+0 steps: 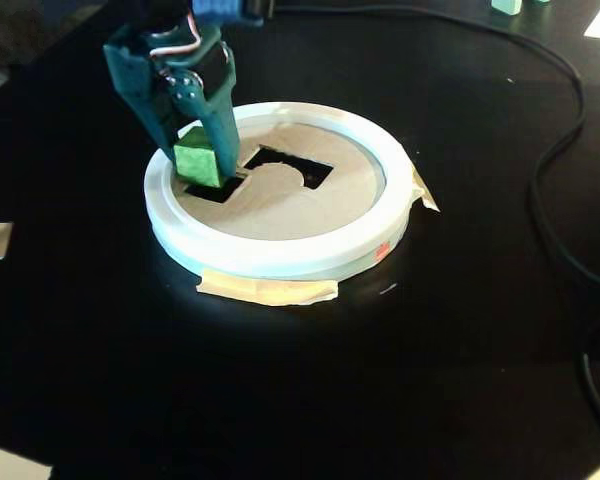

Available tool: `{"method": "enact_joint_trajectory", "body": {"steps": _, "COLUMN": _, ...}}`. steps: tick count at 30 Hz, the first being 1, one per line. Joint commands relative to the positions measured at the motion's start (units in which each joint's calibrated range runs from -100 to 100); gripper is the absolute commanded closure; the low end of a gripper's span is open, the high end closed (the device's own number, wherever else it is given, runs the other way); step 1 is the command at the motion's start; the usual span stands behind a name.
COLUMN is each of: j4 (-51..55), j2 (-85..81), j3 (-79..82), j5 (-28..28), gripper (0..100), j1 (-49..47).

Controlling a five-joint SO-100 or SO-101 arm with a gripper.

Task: Pick up the square block and drop it in corresponding square shaped hole

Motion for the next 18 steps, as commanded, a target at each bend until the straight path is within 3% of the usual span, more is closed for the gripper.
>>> {"method": "enact_joint_trajectory", "body": {"steps": 1, "j4": 0.04, "j2": -0.38, "j3": -0.18, "j5": -0.1, "gripper": 20, "j1": -0.01}}
{"method": "enact_joint_trajectory", "body": {"steps": 3, "j4": 0.04, "j2": -0.47, "j3": -0.18, "j5": -0.24, "gripper": 10, "j1": -0.64}}
{"method": "enact_joint_trajectory", "body": {"steps": 4, "j4": 0.04, "j2": -0.56, "j3": -0.18, "j5": -0.24, "gripper": 9, "j1": -0.76}}
{"method": "enact_joint_trajectory", "body": {"steps": 12, "j4": 0.75, "j2": -2.8, "j3": -0.18, "j5": -0.24, "gripper": 9, "j1": -3.26}}
{"method": "enact_joint_trajectory", "body": {"steps": 18, "j4": 8.77, "j2": -12.3, "j3": -0.36, "j5": -0.29, "gripper": 8, "j1": -6.63}}
